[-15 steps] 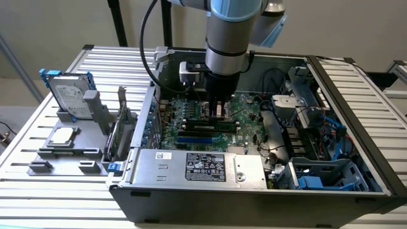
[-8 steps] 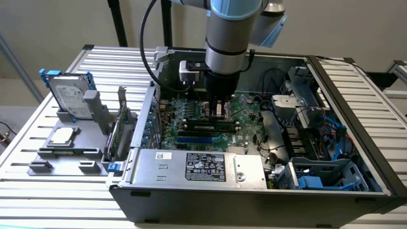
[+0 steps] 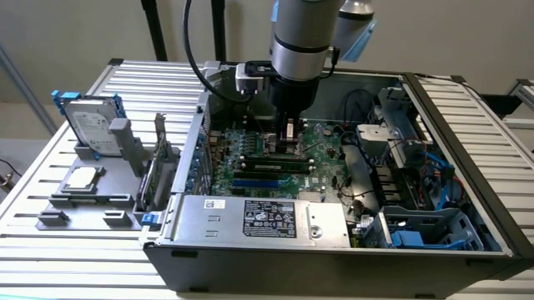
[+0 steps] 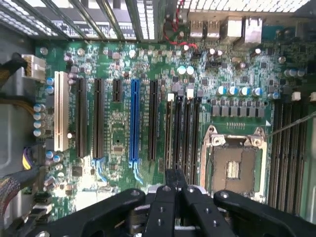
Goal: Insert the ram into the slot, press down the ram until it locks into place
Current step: 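Press down the ram until it locks into place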
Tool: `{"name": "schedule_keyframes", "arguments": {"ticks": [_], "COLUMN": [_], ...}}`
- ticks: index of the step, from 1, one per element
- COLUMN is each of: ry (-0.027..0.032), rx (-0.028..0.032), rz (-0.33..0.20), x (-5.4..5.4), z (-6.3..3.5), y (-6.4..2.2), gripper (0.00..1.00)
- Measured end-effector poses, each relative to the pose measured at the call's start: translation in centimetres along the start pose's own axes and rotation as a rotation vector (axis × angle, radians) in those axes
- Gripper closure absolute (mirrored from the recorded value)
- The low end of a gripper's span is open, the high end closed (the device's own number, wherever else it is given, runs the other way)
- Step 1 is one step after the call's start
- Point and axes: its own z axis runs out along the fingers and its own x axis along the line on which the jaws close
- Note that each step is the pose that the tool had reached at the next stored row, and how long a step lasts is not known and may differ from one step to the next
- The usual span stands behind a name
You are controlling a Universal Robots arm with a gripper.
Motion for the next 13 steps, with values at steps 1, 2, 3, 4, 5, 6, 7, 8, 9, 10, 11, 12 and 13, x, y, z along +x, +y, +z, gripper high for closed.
{"name": "schedule_keyframes", "arguments": {"ticks": [1,2,3,4,5,6,7,8,9,10,11,12,13], "ry": [0.0000,0.0000,0.0001,0.0001,0.0001,0.0002,0.0001,0.0001,0.0002,0.0002,0.0002,0.0003,0.0003], "rx": [0.0000,0.0000,0.0000,0.0000,0.0000,0.0000,0.0000,0.0000,0.0000,0.0000,0.0000,0.0000,0.0000], "rz": [0.000,0.000,0.000,0.000,0.000,0.000,0.000,0.000,0.000,0.000,0.000,0.000,0.000], "x": [0.00,0.00,0.00,0.00,0.00,0.00,0.00,0.00,0.00,0.00,0.00,0.00,0.00], "z": [0.00,0.00,0.00,0.00,0.00,0.00,0.00,0.00,0.00,0.00,0.00,0.00,0.00], "y": [0.00,0.00,0.00,0.00,0.00,0.00,0.00,0.00,0.00,0.00,0.00,0.00,0.00], "gripper": [0.90,0.90,0.90,0.90,0.90,0.90,0.90,0.90,0.90,0.90,0.90,0.90,0.90]}}
